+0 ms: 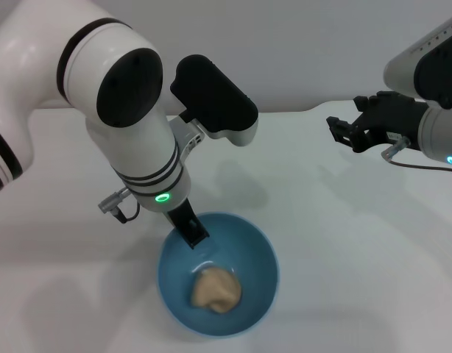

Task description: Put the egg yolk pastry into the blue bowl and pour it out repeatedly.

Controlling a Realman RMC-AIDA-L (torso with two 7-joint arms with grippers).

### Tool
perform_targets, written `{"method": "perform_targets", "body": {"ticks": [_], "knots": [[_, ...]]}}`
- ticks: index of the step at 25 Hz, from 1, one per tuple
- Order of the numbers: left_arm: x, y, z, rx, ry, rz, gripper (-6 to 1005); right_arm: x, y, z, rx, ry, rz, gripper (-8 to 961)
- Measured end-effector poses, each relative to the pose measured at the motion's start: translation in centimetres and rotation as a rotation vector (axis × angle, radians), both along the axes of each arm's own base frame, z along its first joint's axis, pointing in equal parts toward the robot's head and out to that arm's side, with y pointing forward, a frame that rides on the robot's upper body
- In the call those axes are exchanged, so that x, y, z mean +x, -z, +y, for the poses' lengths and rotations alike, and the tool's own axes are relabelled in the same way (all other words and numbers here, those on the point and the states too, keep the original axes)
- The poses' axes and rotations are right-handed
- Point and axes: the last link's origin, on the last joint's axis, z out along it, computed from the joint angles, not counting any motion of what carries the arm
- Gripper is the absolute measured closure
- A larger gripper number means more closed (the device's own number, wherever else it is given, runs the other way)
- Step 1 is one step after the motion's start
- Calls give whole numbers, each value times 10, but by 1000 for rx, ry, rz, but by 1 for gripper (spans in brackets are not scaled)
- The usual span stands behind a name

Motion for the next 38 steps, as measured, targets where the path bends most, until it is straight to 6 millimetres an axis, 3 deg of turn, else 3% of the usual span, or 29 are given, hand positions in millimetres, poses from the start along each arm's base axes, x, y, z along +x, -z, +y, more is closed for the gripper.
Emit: {"method": "perform_targets", "body": {"ticks": [7, 12, 20, 26, 30, 33, 36, 38], "knots": [[-1, 2, 1, 4, 5, -3, 986, 1, -1, 0, 1, 4, 0, 498], [1, 3, 4, 48, -4, -26, 839, 1, 0, 0, -1, 4, -1, 497], [11, 1, 13, 93, 49, -63, 433, 2, -1, 0, 1, 7, 0, 498], [20, -19, 33, 231, 107, -189, 227, 5, -1, 0, 4, 17, 2, 497], [19, -33, 44, 344, 150, -299, 186, 16, -5, 1, 29, 49, 12, 497], [4, -50, 51, 503, 196, -447, 156, 36, -6, 3, 62, 104, 38, 497], [-24, -72, 51, 712, 255, -598, 125, 42, -6, 3, 73, 124, 50, 498], [-32, -77, 49, 758, 269, -623, 128, 50, -7, 3, 98, 138, 61, 498]]}}
